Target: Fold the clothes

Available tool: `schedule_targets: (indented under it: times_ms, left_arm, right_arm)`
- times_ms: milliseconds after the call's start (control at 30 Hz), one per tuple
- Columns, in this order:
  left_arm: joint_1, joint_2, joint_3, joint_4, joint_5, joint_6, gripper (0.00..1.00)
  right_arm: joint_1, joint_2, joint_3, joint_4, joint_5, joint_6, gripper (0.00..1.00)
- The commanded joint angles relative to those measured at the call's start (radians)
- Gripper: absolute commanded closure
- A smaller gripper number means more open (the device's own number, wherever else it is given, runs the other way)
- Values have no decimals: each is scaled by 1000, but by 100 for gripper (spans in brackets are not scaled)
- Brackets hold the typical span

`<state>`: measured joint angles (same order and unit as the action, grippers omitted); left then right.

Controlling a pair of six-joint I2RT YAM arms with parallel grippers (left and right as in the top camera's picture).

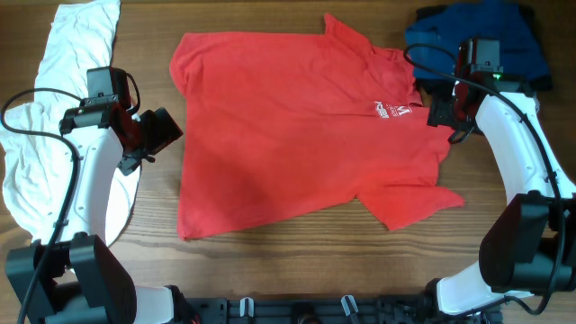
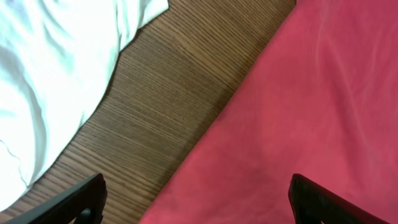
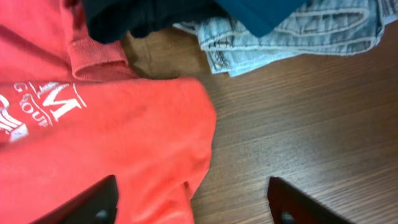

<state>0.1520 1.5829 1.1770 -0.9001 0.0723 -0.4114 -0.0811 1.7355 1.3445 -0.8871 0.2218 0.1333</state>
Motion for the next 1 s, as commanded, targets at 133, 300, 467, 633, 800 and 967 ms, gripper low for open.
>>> schedule_targets:
  times_ms: [133, 300, 467, 633, 800, 967]
  left_arm:
    - [-3, -12, -2, -5, -21, 16, 5]
    - [-3, -12, -2, -32, -21, 15, 7]
    - [-3, -13, -2, -57, -2, 16, 4]
    - [-6, -6, -2, 97, 77, 142, 0]
    - [-47, 72, -2, 383, 84, 191, 1]
    - [-106, 254, -2, 673, 84, 251, 4]
  right_arm:
    - [2, 0, 18, -123, -191, 119, 11]
    - [2, -3, 18, -238, -319, 166, 9]
    - [5, -25, 18, -253, -375, 189, 10]
    - [32, -25, 15, -159, -457, 134, 10]
    - [100, -25, 15, -83, -456, 129, 10]
    - [137, -25, 15, -49, -455, 130, 10]
